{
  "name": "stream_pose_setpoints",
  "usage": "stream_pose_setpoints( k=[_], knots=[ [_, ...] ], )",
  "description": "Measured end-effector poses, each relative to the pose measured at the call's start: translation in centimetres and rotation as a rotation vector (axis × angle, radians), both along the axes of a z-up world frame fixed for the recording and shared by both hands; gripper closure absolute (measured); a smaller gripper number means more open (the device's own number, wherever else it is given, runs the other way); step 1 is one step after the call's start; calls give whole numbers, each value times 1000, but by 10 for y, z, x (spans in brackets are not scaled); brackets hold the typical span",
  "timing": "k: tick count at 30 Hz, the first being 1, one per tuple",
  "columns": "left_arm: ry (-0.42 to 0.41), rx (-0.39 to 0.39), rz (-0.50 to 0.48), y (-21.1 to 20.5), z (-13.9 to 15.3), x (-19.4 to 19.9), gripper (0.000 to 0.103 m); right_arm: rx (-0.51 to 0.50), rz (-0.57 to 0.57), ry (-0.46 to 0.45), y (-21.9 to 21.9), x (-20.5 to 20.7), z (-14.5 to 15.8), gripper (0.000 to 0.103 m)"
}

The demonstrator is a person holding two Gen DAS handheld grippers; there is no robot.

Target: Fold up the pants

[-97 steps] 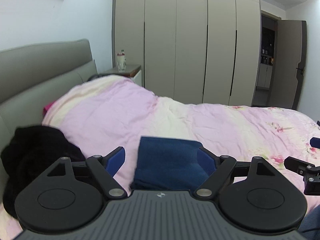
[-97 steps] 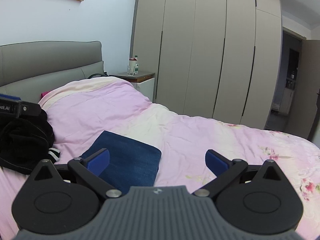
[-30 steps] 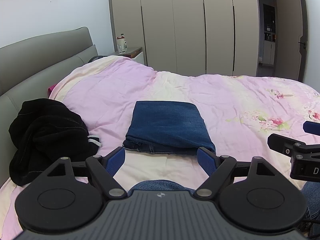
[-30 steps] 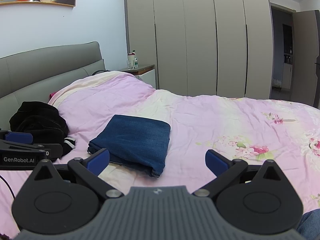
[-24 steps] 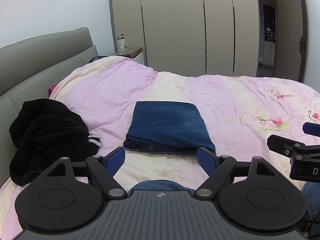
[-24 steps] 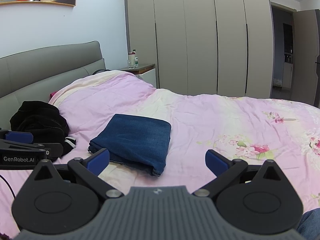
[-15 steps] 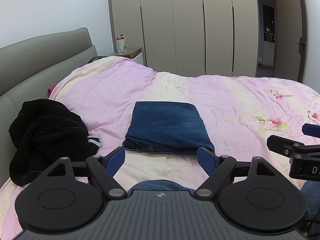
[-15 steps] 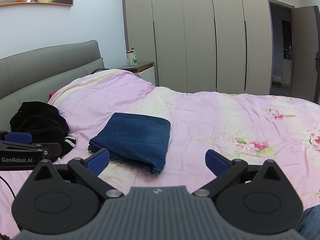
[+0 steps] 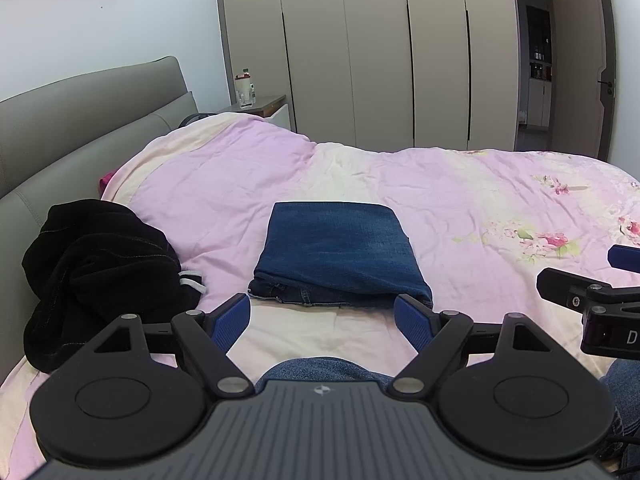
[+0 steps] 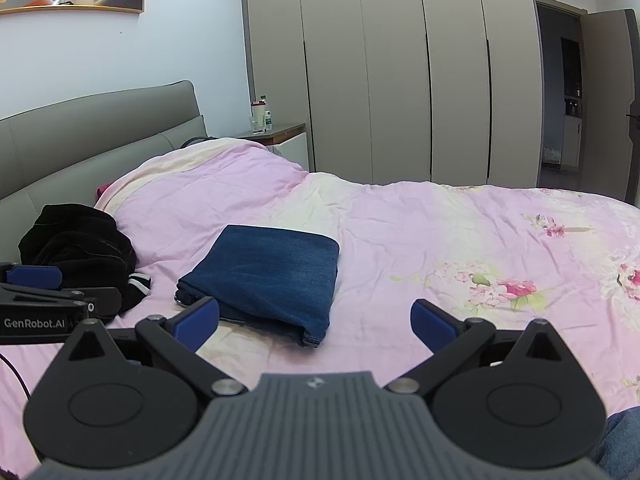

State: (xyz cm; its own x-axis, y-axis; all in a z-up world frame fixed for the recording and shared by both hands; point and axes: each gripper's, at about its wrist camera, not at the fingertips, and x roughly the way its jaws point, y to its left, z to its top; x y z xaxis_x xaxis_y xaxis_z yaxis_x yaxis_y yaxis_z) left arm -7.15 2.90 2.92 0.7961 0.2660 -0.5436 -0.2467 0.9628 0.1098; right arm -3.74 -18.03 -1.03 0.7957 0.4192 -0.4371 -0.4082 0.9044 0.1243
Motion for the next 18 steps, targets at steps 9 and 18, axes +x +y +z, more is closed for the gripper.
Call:
stream_pose_setpoints(
  k=[9, 18],
  knots=[
    [-9, 1, -14, 0, 1, -2, 8, -1, -5, 6, -1, -1, -1, 5],
    [-20, 0, -34, -3, 2, -3, 8, -4, -9, 7, -1, -2, -1, 5]
  ],
)
